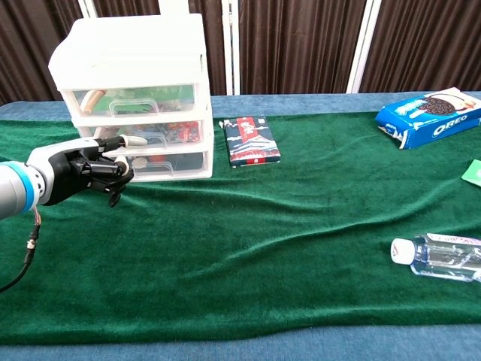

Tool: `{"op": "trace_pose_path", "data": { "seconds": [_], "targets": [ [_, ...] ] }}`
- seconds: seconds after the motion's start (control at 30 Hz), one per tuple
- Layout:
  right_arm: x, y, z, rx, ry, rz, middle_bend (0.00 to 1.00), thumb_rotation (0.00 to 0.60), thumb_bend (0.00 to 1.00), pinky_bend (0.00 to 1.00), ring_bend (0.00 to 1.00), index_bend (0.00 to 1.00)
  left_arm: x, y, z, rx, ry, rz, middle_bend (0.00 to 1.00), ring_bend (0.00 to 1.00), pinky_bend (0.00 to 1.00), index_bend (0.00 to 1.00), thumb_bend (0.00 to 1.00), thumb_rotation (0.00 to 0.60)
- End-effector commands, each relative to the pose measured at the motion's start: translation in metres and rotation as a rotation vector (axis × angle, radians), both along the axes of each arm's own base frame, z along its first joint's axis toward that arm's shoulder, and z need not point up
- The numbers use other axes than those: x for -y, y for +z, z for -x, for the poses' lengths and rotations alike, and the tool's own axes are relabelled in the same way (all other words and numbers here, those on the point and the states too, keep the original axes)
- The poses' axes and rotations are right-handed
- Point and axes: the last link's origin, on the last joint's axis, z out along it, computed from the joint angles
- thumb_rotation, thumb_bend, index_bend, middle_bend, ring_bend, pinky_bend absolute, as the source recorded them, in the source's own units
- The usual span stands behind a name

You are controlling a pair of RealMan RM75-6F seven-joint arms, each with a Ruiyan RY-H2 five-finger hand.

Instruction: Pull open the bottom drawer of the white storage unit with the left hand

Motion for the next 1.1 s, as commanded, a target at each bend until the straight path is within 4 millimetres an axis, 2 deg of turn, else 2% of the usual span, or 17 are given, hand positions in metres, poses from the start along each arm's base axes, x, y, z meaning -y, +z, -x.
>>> {"op": "trace_pose_path", "data": {
  "seconds": [0.03,0.57,1.1],
  "targets": [
    [0.0,0.0,0.0,0.001,0.0,0.001,0.0,0.6,0.08,0.0,0.0,0.0,-0.002,-0.002,-0.001,-0.002,0.003,0.004,0.83,0.71,0.66,0.03,1.0,0.6],
    [0.001,0.003,0.001,0.013,-0.006,0.005,0.0,0.6,0.08,0.0,0.0,0.0,-0.007,-0.009,-0.014,0.005,-0.013,0.032,0.83,0.71,0.66,0.03,1.0,0.6],
    [0.001,0.003,0.001,0.013,-0.004,0.003,0.0,0.6,0.08,0.0,0.0,0.0,-0.011,-0.014,-0.018,0.063,0.019,0.053,0.83,0.71,0.66,0.03,1.0,0.6]
  ]
}}
